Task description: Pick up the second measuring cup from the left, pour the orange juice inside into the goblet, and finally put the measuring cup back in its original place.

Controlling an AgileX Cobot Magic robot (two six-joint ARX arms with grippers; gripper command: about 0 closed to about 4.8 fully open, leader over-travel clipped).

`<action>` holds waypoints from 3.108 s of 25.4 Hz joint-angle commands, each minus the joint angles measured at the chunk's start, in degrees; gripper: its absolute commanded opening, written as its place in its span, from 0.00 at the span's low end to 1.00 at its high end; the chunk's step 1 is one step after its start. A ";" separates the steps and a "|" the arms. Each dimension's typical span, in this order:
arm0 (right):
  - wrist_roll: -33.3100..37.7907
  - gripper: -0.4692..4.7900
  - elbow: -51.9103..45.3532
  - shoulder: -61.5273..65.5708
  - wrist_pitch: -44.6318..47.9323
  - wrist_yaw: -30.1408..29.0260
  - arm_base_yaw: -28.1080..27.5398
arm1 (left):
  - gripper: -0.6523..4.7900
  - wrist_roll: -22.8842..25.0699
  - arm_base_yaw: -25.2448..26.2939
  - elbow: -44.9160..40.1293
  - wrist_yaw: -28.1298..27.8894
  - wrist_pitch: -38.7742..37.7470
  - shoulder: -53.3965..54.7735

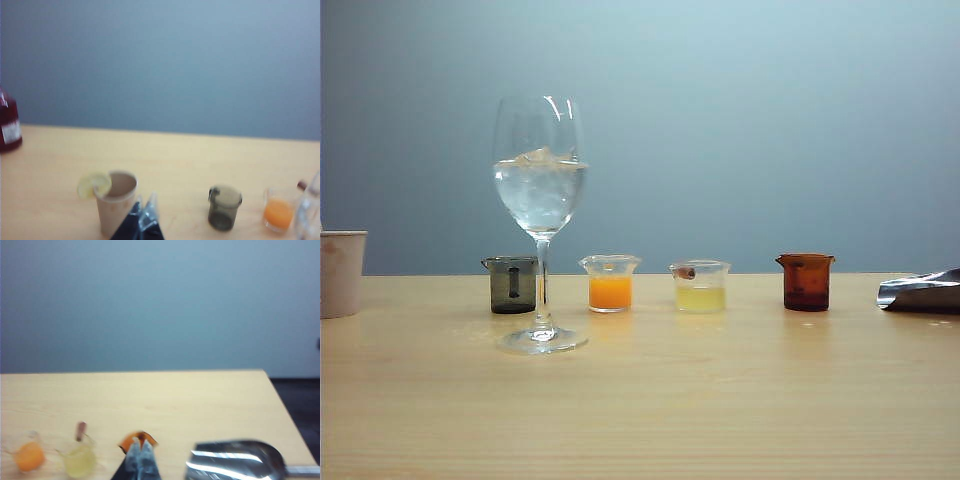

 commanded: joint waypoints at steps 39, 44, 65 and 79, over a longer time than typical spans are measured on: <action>-0.85 0.08 5.16 78.34 60.17 1.09 31.93 | 0.11 6.19 -17.62 22.53 3.28 3.30 42.14; -1.75 0.08 12.55 86.47 60.54 3.17 34.25 | 0.11 6.67 -17.62 22.53 3.13 3.15 42.25; -0.44 1.00 23.23 97.02 59.25 3.54 34.36 | 0.11 8.15 -17.57 22.51 2.67 0.57 42.49; 3.89 1.00 35.41 104.80 57.09 6.54 34.36 | 0.11 8.17 -17.57 22.53 2.67 0.46 42.49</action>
